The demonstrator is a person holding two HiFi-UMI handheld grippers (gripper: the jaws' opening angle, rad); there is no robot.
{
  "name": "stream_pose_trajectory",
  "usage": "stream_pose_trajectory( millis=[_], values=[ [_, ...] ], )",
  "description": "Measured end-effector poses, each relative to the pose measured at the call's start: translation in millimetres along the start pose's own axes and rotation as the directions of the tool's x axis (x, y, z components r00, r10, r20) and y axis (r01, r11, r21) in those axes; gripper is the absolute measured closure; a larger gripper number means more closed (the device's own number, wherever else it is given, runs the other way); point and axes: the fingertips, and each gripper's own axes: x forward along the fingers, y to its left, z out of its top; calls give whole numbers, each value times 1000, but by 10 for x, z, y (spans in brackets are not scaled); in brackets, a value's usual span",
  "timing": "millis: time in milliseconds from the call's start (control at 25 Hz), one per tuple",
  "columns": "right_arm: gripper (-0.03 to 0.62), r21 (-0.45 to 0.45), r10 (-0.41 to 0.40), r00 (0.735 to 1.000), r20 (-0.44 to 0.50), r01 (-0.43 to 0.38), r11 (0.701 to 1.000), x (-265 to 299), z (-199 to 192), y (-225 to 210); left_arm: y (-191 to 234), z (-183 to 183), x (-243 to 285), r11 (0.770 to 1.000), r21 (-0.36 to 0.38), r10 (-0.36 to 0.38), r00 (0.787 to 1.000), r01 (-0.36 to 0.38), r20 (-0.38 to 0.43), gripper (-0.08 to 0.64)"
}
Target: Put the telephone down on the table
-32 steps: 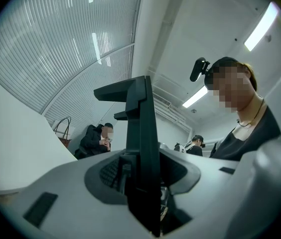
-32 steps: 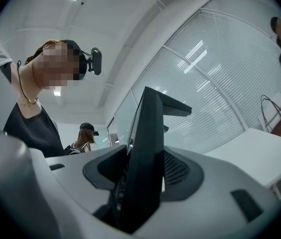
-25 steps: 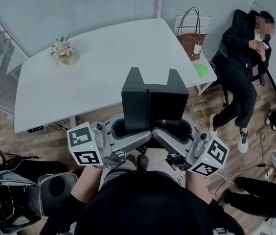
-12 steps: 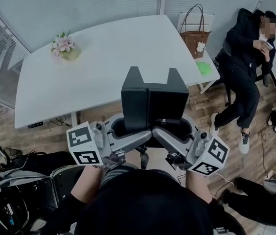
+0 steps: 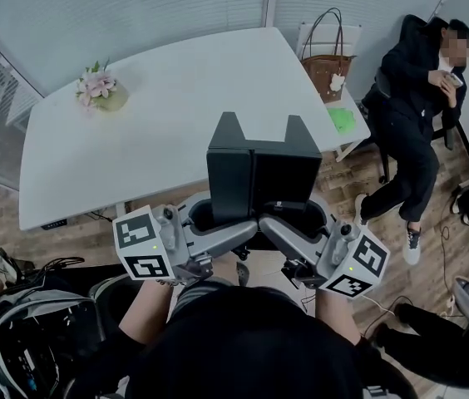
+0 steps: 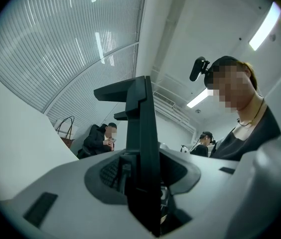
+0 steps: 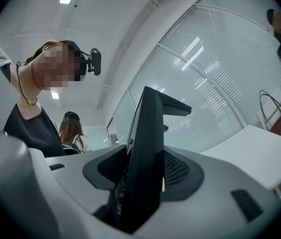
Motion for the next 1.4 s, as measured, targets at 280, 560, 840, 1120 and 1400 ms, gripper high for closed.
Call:
stream_pose_trajectory(
  millis=[280, 560, 840, 1120, 1400],
  values=[
    [382, 9, -15, 1000, 0, 15, 1000, 178, 55, -419, 410, 153, 134, 1000, -13, -6, 1000, 6, -7, 370],
    [382, 12, -31, 1000, 4, 31, 999, 344, 123, -787, 770, 311, 258, 1000, -21, -14, 1000, 14, -17, 370],
    [382, 19, -39, 999, -6, 39, 999, 595, 146, -1091, 1117, 487, 271, 999, -35, -15, 1000, 15, -11, 370],
    [382, 30, -51, 999, -15, 51, 998, 881, 252, -1439, 1490, 752, 332, 999, -52, -16, 1000, 16, -14, 370],
    [382, 24, -60, 998, -9, 60, 998, 1069, 304, -1672, 1750, 912, 364, 998, -50, -28, 999, 27, -18, 370]
  ],
)
